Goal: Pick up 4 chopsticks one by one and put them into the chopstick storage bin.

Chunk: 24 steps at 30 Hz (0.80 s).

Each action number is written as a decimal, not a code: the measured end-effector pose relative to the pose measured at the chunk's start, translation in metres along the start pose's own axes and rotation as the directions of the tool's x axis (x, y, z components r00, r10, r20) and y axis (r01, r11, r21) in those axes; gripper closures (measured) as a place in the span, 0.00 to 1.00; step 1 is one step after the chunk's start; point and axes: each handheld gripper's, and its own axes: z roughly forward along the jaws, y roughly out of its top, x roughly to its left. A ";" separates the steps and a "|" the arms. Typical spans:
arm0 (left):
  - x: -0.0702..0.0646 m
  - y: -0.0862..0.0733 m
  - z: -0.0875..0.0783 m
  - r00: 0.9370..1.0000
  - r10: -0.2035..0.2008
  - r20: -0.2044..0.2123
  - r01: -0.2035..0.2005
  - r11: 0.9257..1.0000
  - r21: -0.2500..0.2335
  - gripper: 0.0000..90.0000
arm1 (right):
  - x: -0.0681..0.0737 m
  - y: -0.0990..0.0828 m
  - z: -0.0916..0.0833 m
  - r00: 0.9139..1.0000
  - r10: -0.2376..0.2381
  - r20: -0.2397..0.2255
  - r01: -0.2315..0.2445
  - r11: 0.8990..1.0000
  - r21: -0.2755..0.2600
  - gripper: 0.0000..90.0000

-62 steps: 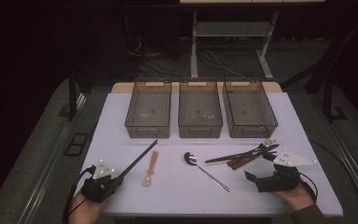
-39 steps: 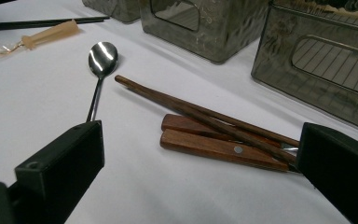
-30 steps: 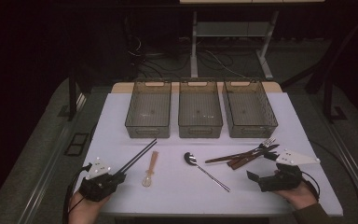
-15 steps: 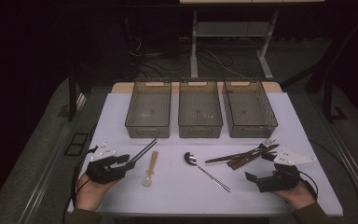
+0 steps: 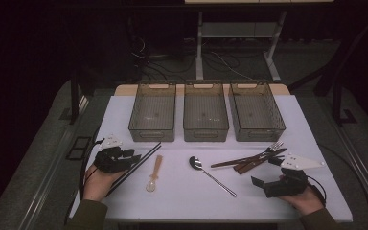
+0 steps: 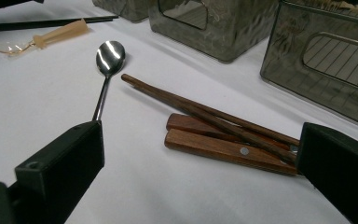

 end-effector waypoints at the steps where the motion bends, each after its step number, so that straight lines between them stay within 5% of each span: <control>1: 0.001 -0.002 0.001 1.000 0.001 -0.003 -0.001 1.000 0.004 0.69 | 0.000 0.000 -0.001 1.000 0.002 0.000 -0.002 1.000 0.000 0.01; 11: 0.005 -0.013 0.006 1.000 0.013 -0.015 -0.012 0.998 0.059 0.86 | 0.001 -0.001 -0.002 1.000 0.002 0.003 -0.002 1.000 0.005 0.01; 24: 0.006 -0.018 0.010 1.000 0.005 0.016 -0.006 0.997 0.079 0.89 | 0.000 -0.001 -0.003 1.000 0.001 0.004 -0.001 1.000 0.002 0.01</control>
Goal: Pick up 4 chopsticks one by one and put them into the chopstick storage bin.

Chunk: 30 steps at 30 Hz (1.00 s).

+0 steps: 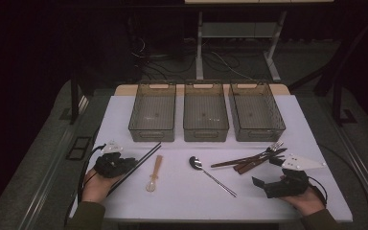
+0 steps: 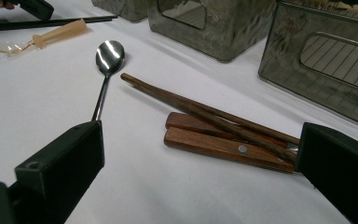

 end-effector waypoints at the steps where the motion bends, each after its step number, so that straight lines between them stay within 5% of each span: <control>1: 0.000 0.000 0.001 1.000 -0.001 0.001 0.001 1.000 0.002 0.89 | 0.000 0.000 0.000 1.000 0.000 0.000 0.000 1.000 0.000 0.01; 30: -0.001 -0.002 0.002 0.999 0.045 -0.013 -0.045 0.999 0.023 0.95 | 0.001 0.000 0.000 1.000 -0.004 0.001 0.004 1.000 0.002 0.01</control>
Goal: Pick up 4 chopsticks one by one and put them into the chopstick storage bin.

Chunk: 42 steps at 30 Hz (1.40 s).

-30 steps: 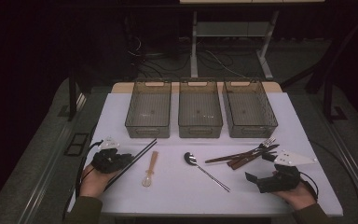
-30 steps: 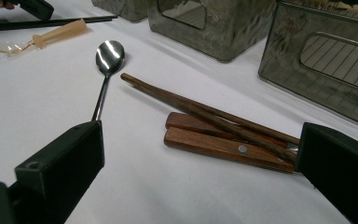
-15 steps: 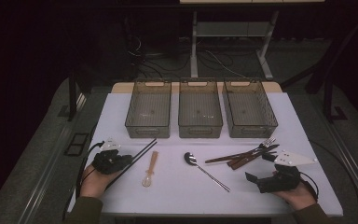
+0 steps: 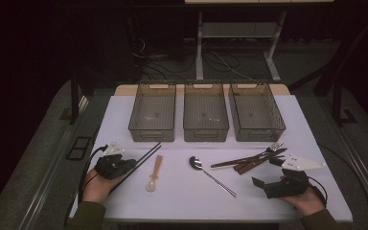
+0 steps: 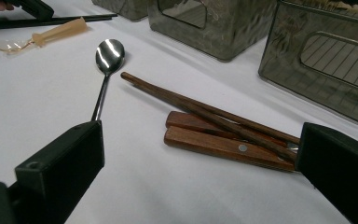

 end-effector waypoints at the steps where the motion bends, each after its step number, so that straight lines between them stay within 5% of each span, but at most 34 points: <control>1: 0.000 0.000 0.000 1.000 0.000 0.003 0.000 1.000 0.001 0.95 | 0.000 0.000 0.000 1.000 0.000 0.001 0.000 1.000 0.001 0.01; 42: -0.011 0.014 -0.024 0.998 -0.004 0.057 0.005 1.000 -0.020 0.95 | 0.000 0.000 0.000 1.000 -0.001 0.001 0.001 1.000 0.002 0.01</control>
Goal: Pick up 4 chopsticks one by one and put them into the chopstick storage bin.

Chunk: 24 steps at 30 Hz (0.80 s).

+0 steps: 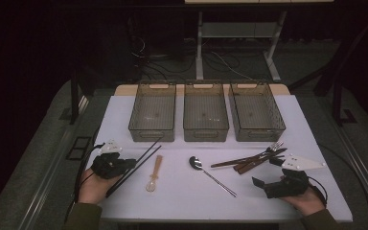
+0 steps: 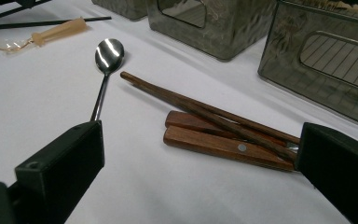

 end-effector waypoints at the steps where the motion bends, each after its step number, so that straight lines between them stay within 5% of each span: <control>1: 0.000 0.000 -0.001 1.000 -0.005 0.005 0.005 1.000 -0.011 0.95 | 0.000 0.000 0.000 1.000 0.000 0.000 0.000 1.000 0.000 0.01; 24: -0.003 0.019 -0.022 1.000 0.001 -0.010 -0.002 0.993 -0.121 0.96 | -0.001 0.000 0.001 1.000 0.002 0.003 -0.002 1.000 0.001 0.01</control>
